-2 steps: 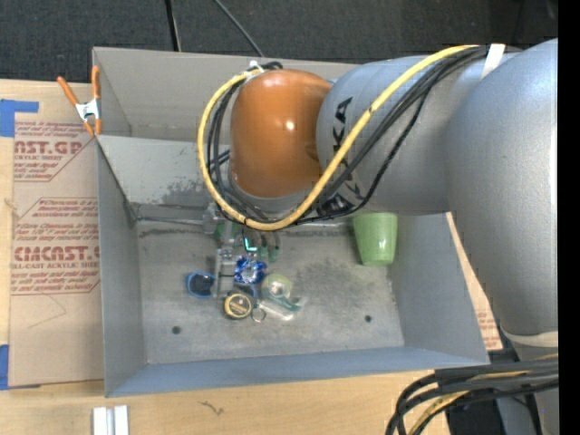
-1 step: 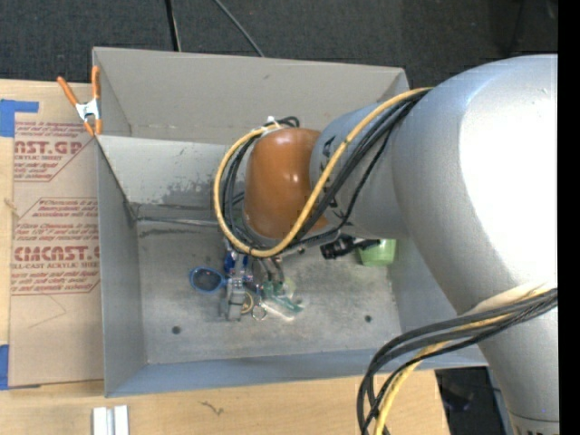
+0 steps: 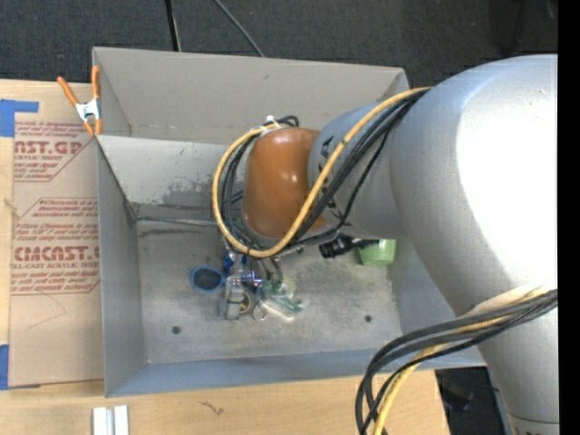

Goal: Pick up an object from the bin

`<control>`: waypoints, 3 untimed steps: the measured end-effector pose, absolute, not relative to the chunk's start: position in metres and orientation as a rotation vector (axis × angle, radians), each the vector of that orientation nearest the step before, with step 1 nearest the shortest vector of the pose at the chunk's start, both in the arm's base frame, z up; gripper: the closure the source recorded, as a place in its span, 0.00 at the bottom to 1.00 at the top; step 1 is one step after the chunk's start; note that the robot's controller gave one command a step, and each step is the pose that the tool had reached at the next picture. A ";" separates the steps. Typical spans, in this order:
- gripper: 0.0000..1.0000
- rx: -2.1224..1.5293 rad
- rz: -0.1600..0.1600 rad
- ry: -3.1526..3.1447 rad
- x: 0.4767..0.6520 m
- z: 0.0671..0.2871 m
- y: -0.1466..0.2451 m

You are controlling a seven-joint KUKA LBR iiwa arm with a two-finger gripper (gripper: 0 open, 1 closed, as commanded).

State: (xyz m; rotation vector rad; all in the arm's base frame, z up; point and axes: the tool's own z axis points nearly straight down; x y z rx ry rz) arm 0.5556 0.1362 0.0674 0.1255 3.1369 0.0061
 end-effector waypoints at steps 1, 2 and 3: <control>0.00 0.124 0.005 3.136 0.556 0.068 0.138; 0.00 0.123 0.005 3.137 0.557 0.069 0.139; 0.00 0.123 0.005 3.137 0.557 0.069 0.140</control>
Offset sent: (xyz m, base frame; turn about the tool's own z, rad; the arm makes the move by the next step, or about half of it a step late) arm 0.0000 0.0000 0.0000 0.0000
